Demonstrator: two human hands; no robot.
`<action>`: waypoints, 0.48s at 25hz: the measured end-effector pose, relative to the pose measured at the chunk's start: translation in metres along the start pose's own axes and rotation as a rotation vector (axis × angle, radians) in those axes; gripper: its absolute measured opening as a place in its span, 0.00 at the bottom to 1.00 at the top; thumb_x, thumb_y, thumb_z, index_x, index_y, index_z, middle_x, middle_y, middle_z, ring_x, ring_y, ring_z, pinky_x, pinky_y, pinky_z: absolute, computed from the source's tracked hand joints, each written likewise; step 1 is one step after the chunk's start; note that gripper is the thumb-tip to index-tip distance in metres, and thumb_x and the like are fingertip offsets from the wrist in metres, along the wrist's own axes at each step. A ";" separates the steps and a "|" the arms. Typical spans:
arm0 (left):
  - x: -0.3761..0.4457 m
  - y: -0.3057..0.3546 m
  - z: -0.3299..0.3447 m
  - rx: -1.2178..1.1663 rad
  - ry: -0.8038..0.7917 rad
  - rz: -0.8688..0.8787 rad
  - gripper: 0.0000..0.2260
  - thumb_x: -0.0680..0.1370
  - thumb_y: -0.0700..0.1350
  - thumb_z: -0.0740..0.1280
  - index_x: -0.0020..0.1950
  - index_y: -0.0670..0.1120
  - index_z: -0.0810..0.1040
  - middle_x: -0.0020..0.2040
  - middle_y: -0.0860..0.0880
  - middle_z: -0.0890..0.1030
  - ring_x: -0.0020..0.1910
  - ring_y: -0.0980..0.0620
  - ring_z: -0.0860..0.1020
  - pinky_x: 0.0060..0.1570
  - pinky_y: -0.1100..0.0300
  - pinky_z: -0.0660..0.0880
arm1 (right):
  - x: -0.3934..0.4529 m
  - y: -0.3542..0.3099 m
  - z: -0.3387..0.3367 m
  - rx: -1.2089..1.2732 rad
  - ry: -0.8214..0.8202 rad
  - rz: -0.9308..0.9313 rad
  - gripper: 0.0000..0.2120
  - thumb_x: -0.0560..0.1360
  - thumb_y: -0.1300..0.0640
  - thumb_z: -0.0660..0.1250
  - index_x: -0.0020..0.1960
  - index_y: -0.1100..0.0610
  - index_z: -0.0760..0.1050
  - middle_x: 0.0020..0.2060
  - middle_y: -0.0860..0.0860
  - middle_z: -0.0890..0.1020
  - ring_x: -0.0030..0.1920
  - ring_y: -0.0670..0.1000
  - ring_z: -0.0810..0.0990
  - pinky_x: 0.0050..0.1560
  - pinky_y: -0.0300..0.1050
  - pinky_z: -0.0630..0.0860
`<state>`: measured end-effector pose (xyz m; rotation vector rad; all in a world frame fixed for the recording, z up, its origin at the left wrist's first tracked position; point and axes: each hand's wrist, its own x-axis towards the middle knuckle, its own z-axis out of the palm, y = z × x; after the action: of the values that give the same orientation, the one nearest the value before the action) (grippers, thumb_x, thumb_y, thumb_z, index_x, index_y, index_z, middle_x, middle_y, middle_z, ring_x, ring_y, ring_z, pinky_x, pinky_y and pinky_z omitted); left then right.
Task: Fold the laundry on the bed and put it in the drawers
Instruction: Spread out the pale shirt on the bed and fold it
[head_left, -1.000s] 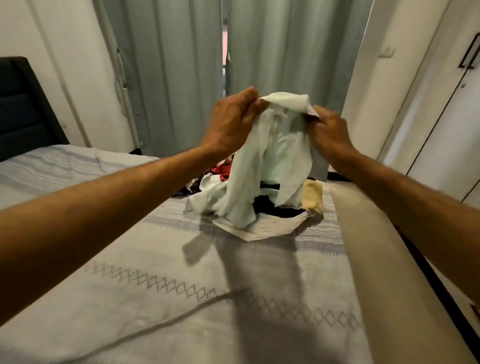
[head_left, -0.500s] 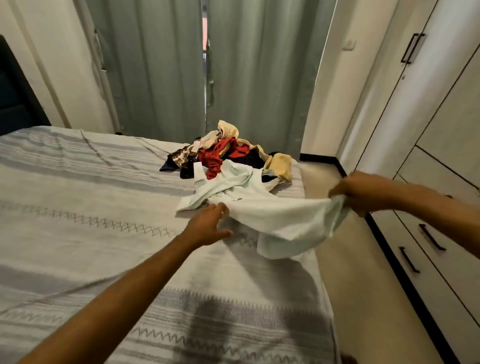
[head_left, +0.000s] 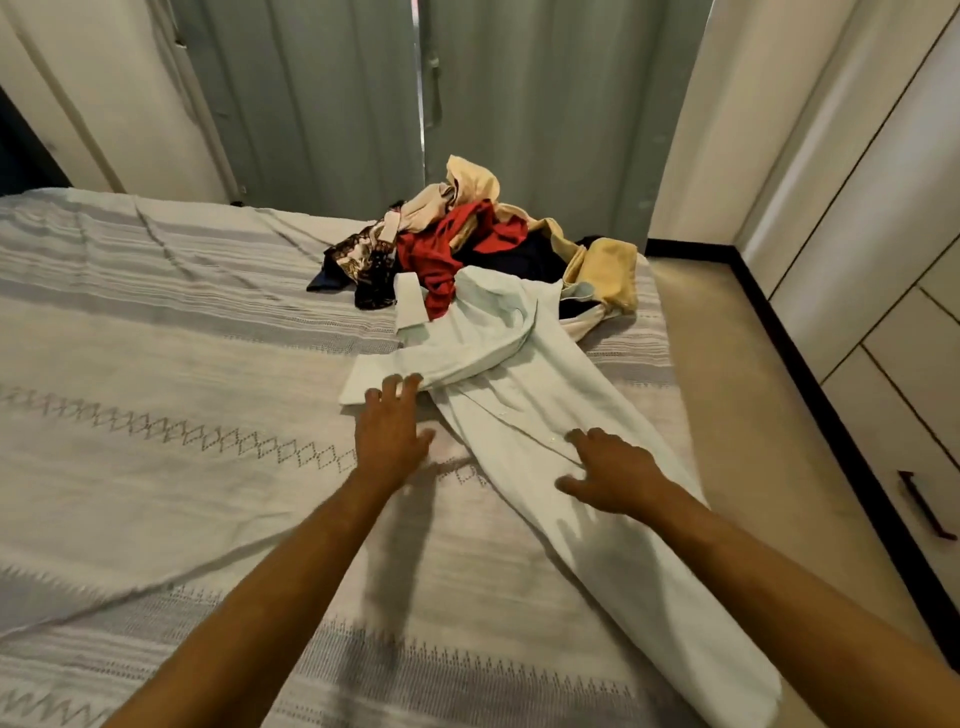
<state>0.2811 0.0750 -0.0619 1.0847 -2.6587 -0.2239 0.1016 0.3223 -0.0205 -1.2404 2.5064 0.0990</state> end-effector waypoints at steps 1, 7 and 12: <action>0.022 -0.010 0.004 0.055 0.027 -0.007 0.38 0.73 0.54 0.77 0.79 0.50 0.64 0.76 0.43 0.68 0.68 0.36 0.71 0.61 0.41 0.74 | 0.025 -0.008 0.010 0.001 0.050 0.007 0.38 0.78 0.36 0.66 0.81 0.50 0.56 0.74 0.56 0.68 0.71 0.60 0.71 0.65 0.58 0.72; 0.097 -0.050 0.035 0.325 -0.128 -0.037 0.13 0.81 0.50 0.66 0.65 0.51 0.79 0.63 0.46 0.81 0.62 0.40 0.76 0.60 0.45 0.71 | 0.095 0.002 0.045 -0.239 0.088 0.081 0.21 0.81 0.46 0.59 0.71 0.52 0.68 0.64 0.54 0.75 0.62 0.58 0.77 0.58 0.56 0.73; 0.069 -0.079 0.013 -0.414 0.057 0.100 0.09 0.83 0.46 0.61 0.51 0.44 0.79 0.35 0.49 0.79 0.33 0.50 0.77 0.33 0.55 0.68 | 0.069 0.025 0.035 -0.093 0.348 -0.040 0.04 0.82 0.58 0.61 0.51 0.53 0.75 0.45 0.51 0.80 0.46 0.59 0.81 0.41 0.51 0.67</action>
<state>0.2826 -0.0287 -0.0804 0.8089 -2.4520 -0.6764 0.0531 0.2923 -0.0785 -1.4527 2.7945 -0.0128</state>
